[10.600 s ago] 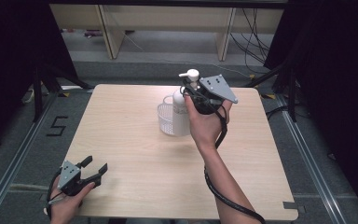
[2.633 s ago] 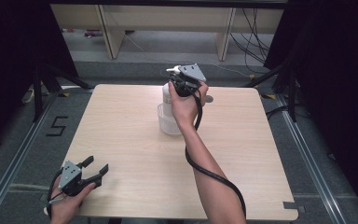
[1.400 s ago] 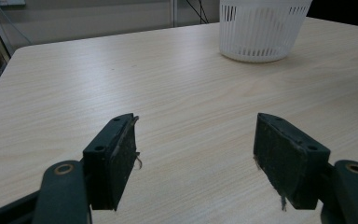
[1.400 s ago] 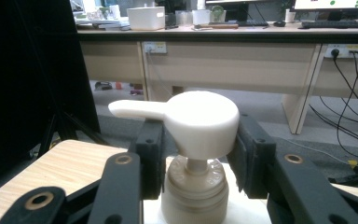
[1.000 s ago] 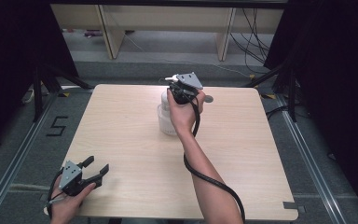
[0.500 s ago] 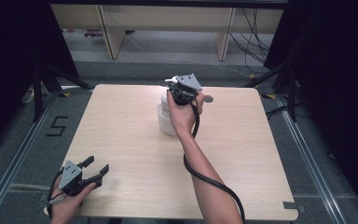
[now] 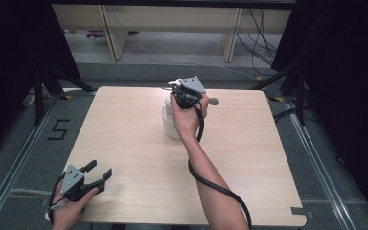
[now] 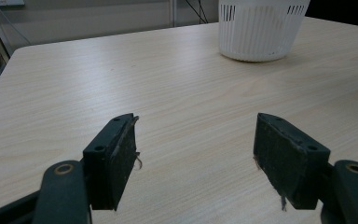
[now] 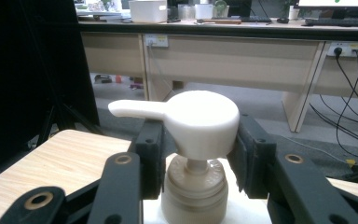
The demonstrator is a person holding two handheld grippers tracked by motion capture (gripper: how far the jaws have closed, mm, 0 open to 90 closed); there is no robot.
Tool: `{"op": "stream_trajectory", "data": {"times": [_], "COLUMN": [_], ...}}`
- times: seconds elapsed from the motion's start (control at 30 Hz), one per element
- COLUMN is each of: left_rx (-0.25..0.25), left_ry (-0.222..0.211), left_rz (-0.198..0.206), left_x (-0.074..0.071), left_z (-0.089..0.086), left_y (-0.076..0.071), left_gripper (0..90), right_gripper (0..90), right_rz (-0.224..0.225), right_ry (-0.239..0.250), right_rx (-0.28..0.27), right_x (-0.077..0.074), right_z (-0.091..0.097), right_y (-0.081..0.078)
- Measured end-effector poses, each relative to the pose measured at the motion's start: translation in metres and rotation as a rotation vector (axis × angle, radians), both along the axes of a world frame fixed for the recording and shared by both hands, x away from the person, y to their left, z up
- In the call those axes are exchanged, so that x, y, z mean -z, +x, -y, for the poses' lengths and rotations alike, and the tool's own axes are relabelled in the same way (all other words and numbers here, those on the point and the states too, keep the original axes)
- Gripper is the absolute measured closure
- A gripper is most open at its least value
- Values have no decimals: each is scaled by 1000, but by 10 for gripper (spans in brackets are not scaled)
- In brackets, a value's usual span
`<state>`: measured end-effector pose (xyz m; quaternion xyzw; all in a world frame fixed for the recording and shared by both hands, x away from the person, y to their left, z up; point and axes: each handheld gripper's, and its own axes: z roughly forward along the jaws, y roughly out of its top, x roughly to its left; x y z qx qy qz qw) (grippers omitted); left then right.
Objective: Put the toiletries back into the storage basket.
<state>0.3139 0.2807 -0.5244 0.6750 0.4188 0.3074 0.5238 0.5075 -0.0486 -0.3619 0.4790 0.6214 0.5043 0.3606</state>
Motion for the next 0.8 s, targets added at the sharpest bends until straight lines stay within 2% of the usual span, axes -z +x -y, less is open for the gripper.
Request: {"op": "stream_trajectory", "data": {"times": [0.13,0.43,0.47,0.57,0.63,0.7,0.8], "left_rx": [1,2,2,4,4,3,3], "left_ry": [2,3,3,7,7,6,7], "left_rz": [2,2,1,2,2,2,1], "left_x": [0,0,0,0,0,0,0], "left_z": [0,0,0,0,0,0,0], "left_y": [0,0,0,0,0,0,0], "left_gripper": [296,296,296,296,296,296,296], "right_gripper": [598,595,594,593,593,590,550], "right_rz": [-4,4,17,17,6,15,14], "right_ry": [11,7,-5,-14,4,-8,-6], "right_rx": [6,5,5,3,7,4,5], "right_x": [0,1,1,1,1,2,2], "right_z": [0,1,1,2,1,1,1], "right_y": [-1,-2,-1,-3,-4,-4,-4]}}
